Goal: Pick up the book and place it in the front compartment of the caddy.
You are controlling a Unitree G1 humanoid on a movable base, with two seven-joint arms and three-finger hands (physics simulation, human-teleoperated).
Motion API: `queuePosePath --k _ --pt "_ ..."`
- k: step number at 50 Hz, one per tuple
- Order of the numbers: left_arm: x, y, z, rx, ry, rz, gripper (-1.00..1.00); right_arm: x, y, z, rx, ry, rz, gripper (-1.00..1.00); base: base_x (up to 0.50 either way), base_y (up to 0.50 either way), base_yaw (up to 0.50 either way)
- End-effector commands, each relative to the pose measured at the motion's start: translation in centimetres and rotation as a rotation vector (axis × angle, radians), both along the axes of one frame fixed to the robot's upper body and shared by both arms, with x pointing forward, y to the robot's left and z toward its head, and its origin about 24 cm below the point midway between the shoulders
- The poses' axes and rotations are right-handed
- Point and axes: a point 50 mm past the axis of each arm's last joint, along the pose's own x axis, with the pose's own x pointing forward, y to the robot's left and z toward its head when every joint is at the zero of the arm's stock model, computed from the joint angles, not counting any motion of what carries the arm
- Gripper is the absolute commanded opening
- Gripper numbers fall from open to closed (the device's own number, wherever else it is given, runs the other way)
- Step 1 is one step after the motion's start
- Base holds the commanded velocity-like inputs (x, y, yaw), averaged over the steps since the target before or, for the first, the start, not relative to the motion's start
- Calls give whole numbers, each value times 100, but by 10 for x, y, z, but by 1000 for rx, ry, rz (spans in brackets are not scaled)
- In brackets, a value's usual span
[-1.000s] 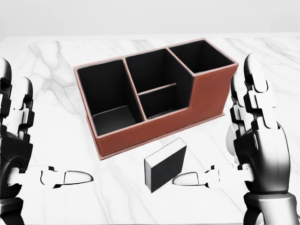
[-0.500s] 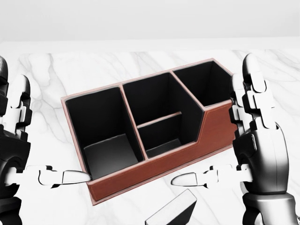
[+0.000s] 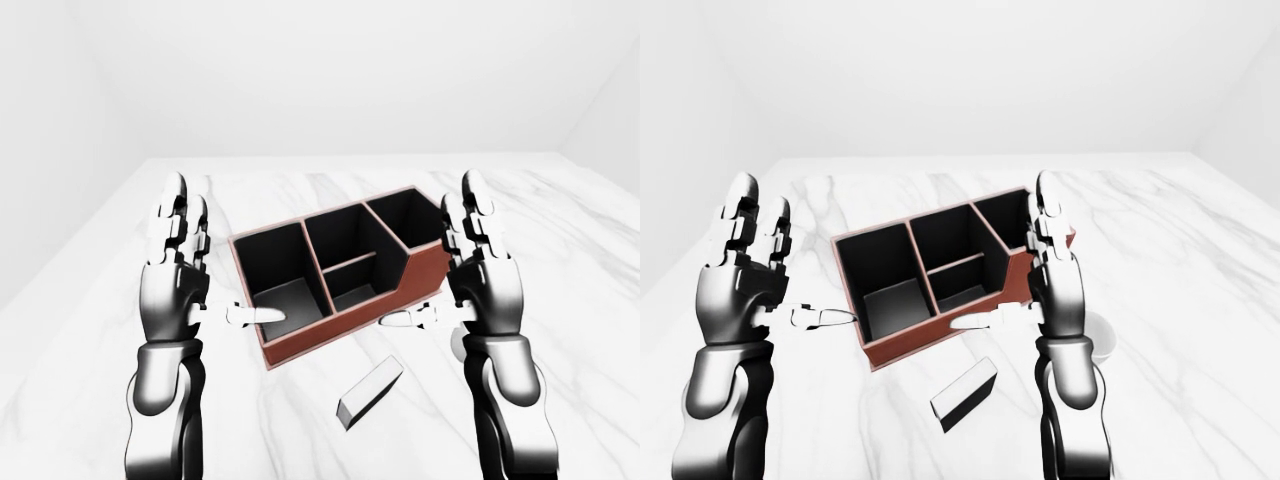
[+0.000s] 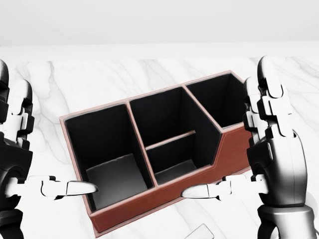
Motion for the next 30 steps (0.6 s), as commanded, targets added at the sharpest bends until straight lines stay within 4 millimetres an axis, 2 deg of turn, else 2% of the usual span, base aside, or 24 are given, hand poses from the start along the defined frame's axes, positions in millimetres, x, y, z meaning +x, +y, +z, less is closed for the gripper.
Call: queuePosePath --k 1,25,30 --pt "-1 0 0 1 -2 -1 100 -1 0 1 2 -5 -1 100 0 0 0" --pt "1 1 -1 -1 3 5 100 2 -1 8 -55 -39 -16 100 0 0 0" --pt "1 1 0 0 0 4 100 5 0 4 -97 -16 -1 100 0 0 0"
